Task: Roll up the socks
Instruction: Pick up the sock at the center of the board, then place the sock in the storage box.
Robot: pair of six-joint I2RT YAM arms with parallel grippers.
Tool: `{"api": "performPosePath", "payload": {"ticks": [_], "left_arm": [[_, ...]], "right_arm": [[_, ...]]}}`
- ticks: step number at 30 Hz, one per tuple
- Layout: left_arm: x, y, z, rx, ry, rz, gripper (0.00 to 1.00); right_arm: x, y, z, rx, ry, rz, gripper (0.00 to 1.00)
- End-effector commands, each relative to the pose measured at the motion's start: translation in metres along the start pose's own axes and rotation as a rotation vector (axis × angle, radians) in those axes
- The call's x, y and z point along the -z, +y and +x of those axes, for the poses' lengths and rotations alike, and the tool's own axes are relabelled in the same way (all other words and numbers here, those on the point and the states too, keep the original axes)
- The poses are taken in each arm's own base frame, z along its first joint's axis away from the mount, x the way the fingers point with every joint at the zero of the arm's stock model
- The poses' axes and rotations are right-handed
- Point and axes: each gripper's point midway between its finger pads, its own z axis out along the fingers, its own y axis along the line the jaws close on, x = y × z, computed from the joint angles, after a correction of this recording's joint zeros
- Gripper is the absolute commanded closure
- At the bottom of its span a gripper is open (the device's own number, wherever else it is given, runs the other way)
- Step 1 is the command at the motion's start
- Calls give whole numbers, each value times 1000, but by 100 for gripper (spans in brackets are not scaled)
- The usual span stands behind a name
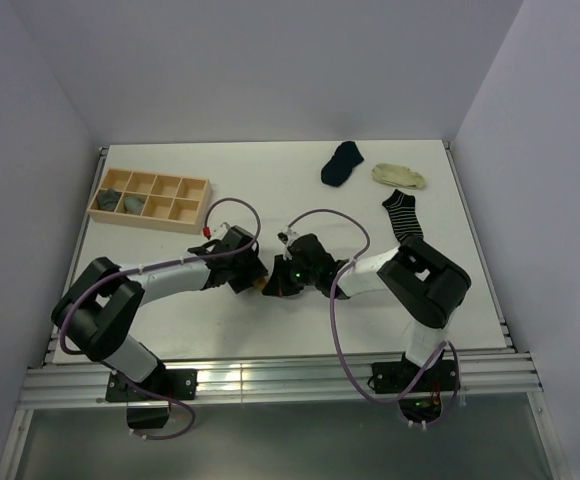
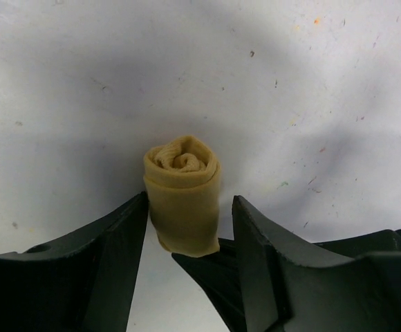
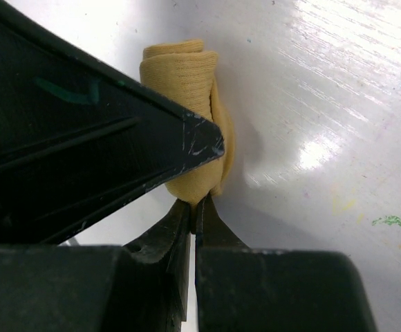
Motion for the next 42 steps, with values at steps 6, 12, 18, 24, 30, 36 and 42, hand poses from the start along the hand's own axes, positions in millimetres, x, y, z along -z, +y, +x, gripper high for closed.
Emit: {"api": "performPosePath", "payload": {"ticks": [6,12,18,24,30,36,42], "left_arm": [[-16,42,12,-34,28,-188,59],[-17,47,9,-65,32,-248,100],[-4,37,-15,-104,-38,-268,100],[23,7,-67,-154,-140,-224,100],[72,-8,-158,-142,-325,-189,100],[100,3,-243,-162,-450,-189,100],[105,35,-322,-108,-521,-247,100]], "right_arm": [[5,-37,40,-127,143,89,100],[15,-31,26,-82,103,81,79],[50,-20,-6,24,-17,110,54],[104,-10,-40,90,-164,176,44],[178,0,-79,140,-347,282,35],[254,-2,-111,135,-542,433,7],[302,-4,-122,122,-690,518,0]]}}
